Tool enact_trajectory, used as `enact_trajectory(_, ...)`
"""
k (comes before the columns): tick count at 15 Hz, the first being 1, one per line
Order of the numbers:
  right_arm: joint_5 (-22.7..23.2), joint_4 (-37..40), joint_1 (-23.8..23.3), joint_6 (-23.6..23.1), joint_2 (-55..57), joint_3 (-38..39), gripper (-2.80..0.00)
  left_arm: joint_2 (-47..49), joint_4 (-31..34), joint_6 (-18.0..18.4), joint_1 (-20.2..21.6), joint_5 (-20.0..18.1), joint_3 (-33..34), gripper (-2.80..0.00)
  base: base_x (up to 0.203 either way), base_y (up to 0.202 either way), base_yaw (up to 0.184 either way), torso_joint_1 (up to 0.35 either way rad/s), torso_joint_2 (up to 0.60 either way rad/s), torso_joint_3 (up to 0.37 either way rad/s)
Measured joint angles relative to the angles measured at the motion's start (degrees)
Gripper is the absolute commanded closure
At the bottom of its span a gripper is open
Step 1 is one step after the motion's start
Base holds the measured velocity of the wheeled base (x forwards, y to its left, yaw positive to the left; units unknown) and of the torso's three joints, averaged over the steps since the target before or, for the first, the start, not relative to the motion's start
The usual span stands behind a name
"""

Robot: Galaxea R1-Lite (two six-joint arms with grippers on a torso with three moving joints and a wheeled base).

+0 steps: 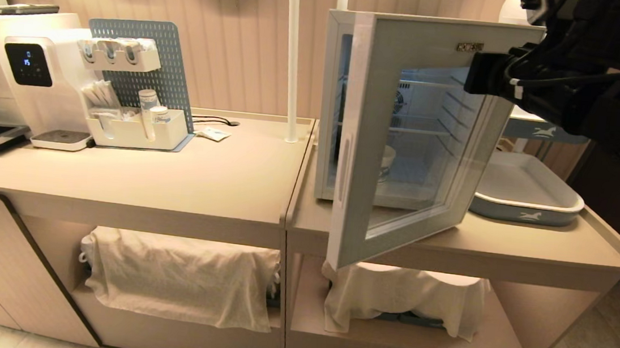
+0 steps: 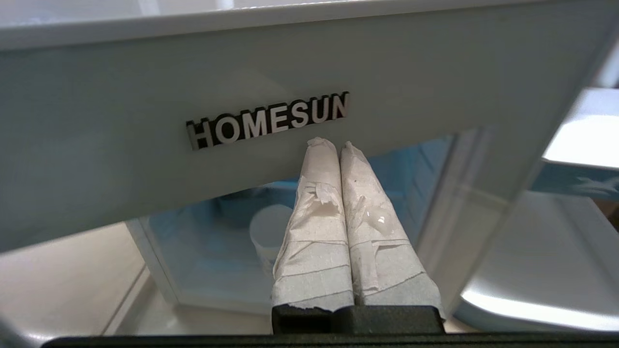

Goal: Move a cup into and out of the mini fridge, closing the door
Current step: Close the freezer door, then open the freezer door

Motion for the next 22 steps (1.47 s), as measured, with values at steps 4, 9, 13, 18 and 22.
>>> enact_trajectory(4, -0.02, -0.06, 0.91, -0.12, 6.84, -5.79, 0.0, 0.0, 0.0, 0.0, 0.0, 0.0, 0.0, 0.0, 0.0, 0.0, 0.0, 0.0, 0.0, 0.0)
enact_trajectory(9, -0.41, -0.36, 0.93, -0.15, 10.05, -6.46, 0.0, 0.0, 0.0, 0.0, 0.0, 0.0, 0.0, 0.0, 0.0, 0.0, 0.0, 0.0, 0.0, 0.0)
enact_trajectory(13, -0.5, 0.26, 0.69, -0.93, 7.22, -2.88, 0.0, 0.0, 0.01, 0.0, 0.0, 0.0, 0.0, 0.0, 0.0, 0.0, 0.0, 0.0, 0.0, 0.0)
enact_trajectory(18, -1.17, 0.74, -0.86, -3.29, -2.33, 8.85, 0.0, 0.0, 0.0, 0.0, 0.0, 0.0, 0.0, 0.0, 0.0, 0.0, 0.0, 0.0, 0.0, 0.0)
enact_trajectory(22, -1.52, 7.53, -7.69, -8.08, -18.08, 23.7, 0.0, 0.0, 0.0, -0.01, 0.0, 0.0, 0.0, 0.0, 0.0, 0.0, 0.0, 0.0, 0.0, 0.0)
